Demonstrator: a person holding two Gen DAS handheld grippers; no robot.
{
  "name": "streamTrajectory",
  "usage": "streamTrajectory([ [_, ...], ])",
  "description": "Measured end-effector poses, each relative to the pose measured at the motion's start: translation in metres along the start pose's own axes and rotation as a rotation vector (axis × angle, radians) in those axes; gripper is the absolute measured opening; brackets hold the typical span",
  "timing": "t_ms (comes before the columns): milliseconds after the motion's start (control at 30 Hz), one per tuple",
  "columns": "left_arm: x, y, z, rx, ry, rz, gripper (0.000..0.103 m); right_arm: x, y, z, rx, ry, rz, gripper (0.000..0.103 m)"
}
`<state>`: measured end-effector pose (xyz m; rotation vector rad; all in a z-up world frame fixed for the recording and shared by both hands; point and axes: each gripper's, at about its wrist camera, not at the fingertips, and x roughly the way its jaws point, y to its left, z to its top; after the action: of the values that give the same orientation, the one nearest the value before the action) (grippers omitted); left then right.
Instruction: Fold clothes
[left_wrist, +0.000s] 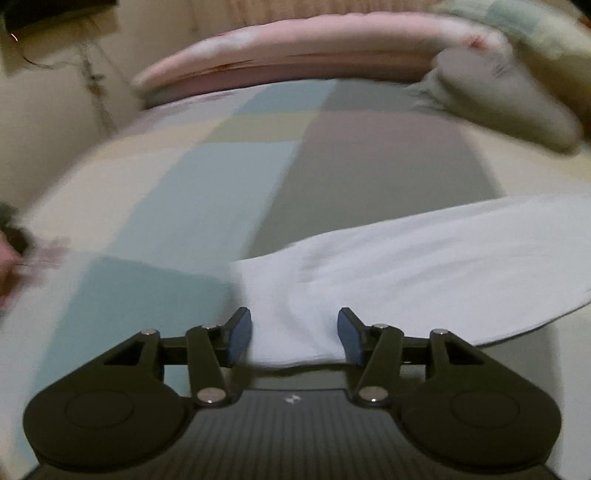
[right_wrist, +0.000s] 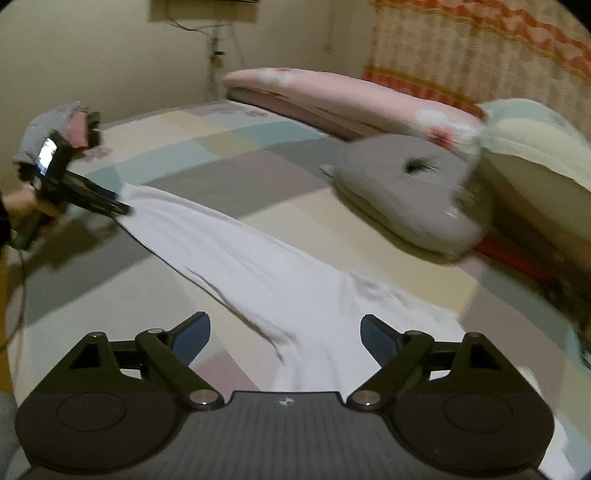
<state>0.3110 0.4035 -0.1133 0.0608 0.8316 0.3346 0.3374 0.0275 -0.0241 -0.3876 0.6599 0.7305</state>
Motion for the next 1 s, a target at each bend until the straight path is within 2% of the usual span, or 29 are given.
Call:
streamTrajectory([
  [33,-0.006,-0.002,0.003,0.006,-0.008,-0.015,0.048,-0.006,-0.003,-0.008,0.024,0.01,-0.021,0.097],
  [67,-0.015,-0.01,0.006,0.013,-0.028,-0.04,0.049,-0.013,-0.005,-0.016,0.053,0.018,-0.04,0.097],
  [200,-0.048,-0.051,0.024,0.058,-0.102,-0.162,0.059,-0.038,-0.009,-0.056,0.147,0.037,-0.087,0.098],
  [267,-0.061,-0.086,0.033,0.109,-0.124,-0.237,0.061,-0.056,-0.009,-0.077,0.177,0.027,-0.125,0.099],
  [333,-0.069,-0.122,0.041,0.165,-0.139,-0.291,0.062,-0.074,-0.011,-0.096,0.205,0.004,-0.168,0.103],
  [433,-0.073,-0.179,0.049,0.221,-0.157,-0.362,0.064,-0.096,-0.023,-0.119,0.274,-0.035,-0.248,0.103],
  [500,-0.067,-0.214,0.056,0.227,-0.158,-0.401,0.065,-0.106,-0.035,-0.132,0.346,-0.052,-0.288,0.103],
  [567,-0.059,-0.246,0.06,0.225,-0.149,-0.432,0.065,-0.108,-0.052,-0.142,0.424,-0.069,-0.279,0.103],
  [667,-0.039,-0.277,0.059,0.227,-0.129,-0.405,0.065,-0.102,-0.076,-0.148,0.501,-0.077,-0.274,0.103],
  [767,-0.02,-0.287,0.051,0.217,-0.084,-0.335,0.066,-0.094,-0.101,-0.151,0.556,-0.083,-0.275,0.103],
  [800,-0.012,-0.284,0.046,0.215,-0.067,-0.29,0.068,-0.091,-0.106,-0.152,0.567,-0.089,-0.261,0.103],
  [867,-0.009,-0.271,0.04,0.172,-0.064,-0.261,0.078,-0.085,-0.117,-0.154,0.58,-0.101,-0.214,0.103],
  [933,-0.006,-0.254,0.043,0.113,-0.023,-0.198,0.078,-0.077,-0.126,-0.153,0.562,-0.102,-0.161,0.103],
  [1000,-0.006,-0.244,0.054,0.061,0.015,-0.124,0.07,-0.067,-0.132,-0.145,0.503,-0.094,-0.134,0.103],
])
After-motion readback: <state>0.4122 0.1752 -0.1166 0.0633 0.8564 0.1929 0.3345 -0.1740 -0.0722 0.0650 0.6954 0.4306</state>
